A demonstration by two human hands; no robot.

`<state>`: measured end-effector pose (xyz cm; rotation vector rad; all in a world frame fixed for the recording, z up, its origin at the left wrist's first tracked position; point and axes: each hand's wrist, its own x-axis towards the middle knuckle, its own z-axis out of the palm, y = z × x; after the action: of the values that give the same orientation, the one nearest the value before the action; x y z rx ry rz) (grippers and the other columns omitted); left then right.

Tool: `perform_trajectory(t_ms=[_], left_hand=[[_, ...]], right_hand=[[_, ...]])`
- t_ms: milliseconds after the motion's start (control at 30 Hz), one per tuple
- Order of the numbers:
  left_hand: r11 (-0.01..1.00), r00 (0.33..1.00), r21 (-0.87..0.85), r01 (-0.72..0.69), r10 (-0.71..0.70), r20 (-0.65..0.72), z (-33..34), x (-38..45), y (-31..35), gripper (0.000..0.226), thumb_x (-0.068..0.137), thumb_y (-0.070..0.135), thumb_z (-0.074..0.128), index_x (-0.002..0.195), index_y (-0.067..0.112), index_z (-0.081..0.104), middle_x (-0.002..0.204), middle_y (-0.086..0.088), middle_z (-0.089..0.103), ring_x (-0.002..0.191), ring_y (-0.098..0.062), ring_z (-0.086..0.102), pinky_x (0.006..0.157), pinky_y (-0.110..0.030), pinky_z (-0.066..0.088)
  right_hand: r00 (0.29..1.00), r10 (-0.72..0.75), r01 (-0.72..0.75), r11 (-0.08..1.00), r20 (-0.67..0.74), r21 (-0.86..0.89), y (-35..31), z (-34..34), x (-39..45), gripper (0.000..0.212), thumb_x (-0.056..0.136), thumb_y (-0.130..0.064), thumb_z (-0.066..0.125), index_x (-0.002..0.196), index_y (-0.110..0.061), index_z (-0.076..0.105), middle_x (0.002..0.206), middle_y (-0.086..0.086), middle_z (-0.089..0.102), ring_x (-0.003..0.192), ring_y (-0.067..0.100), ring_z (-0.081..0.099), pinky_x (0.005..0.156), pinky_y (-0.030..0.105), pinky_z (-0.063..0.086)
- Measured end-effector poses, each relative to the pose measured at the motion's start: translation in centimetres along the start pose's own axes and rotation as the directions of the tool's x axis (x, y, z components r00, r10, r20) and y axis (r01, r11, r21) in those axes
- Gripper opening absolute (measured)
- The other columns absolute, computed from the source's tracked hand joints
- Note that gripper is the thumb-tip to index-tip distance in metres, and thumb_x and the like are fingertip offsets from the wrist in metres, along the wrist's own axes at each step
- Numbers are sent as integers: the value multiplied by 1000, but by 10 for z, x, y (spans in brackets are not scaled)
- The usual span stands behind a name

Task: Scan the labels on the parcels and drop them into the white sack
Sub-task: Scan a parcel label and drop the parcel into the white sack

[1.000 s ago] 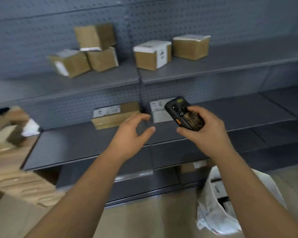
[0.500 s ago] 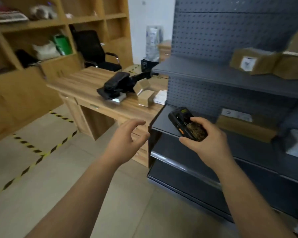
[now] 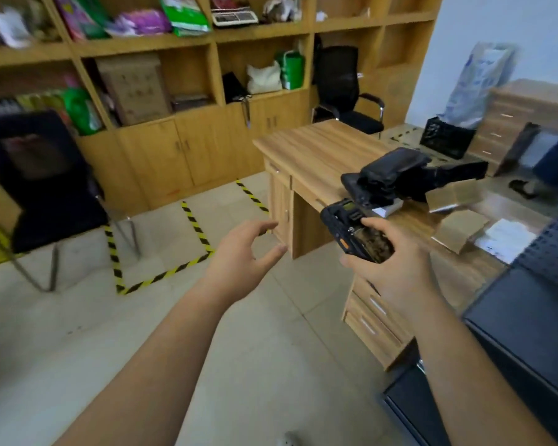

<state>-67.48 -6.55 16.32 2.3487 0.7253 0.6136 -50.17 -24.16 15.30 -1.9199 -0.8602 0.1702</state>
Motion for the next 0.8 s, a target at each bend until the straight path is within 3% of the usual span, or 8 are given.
perform_trajectory(t_ms=[67,167,300,400,467,600,800], left_hand=[[999,999,19,41,-41,-17,-9,36,-16,42,92,37,63,131,23,56,130,11,58,121,-5,49,105,-30,42],[995,997,65,81,-80,-18,-19,89,-33,43,92,40,63,131,25,56,127,16,56,119,-3,49,103,-28,42],[994,996,63,90,-88,-32,-20,154,-48,42,92,40,63,131,28,55,124,20,54,113,2,46,99,-23,40],[997,997,36,71,-70,-20,-8,196,-51,41,91,40,63,130,27,56,127,16,57,119,-2,49,103,-30,43],[998,999,28,50,-50,18,4,225,-54,41,92,39,63,130,26,56,129,14,58,121,-2,49,105,-31,42],[1000,996,-18,-11,13,84,39,287,-58,39,92,37,64,129,25,57,123,18,55,111,5,45,99,-22,38],[980,951,-88,-176,193,240,105,387,-58,39,91,39,65,127,27,58,120,20,55,115,-4,51,98,-27,42]], right_hand=[[1000,-10,10,1000,11,17,-1,26,45,61,66,-33,90,121,-39,62,105,-19,63,93,0,57,80,15,43],[999,-38,38,998,5,43,-2,51,105,63,65,-34,90,122,-37,63,105,-20,60,96,-2,54,84,16,43],[998,-42,40,999,48,34,1,68,174,63,67,-38,88,123,-38,61,110,-14,61,101,6,56,86,24,43],[999,-7,6,1000,39,28,9,66,207,61,68,-35,89,122,-39,61,107,-19,59,101,4,54,87,22,41],[1000,27,-27,999,-6,17,21,62,225,61,68,-32,89,122,-37,62,106,-22,57,103,1,52,91,20,40],[985,138,-139,990,-104,-1,51,49,258,59,69,-30,89,122,-35,63,104,-28,53,102,-1,49,91,21,40],[914,279,-305,951,-294,-45,91,25,298,59,66,-31,89,118,-40,61,111,-13,63,102,9,58,85,26,45]])
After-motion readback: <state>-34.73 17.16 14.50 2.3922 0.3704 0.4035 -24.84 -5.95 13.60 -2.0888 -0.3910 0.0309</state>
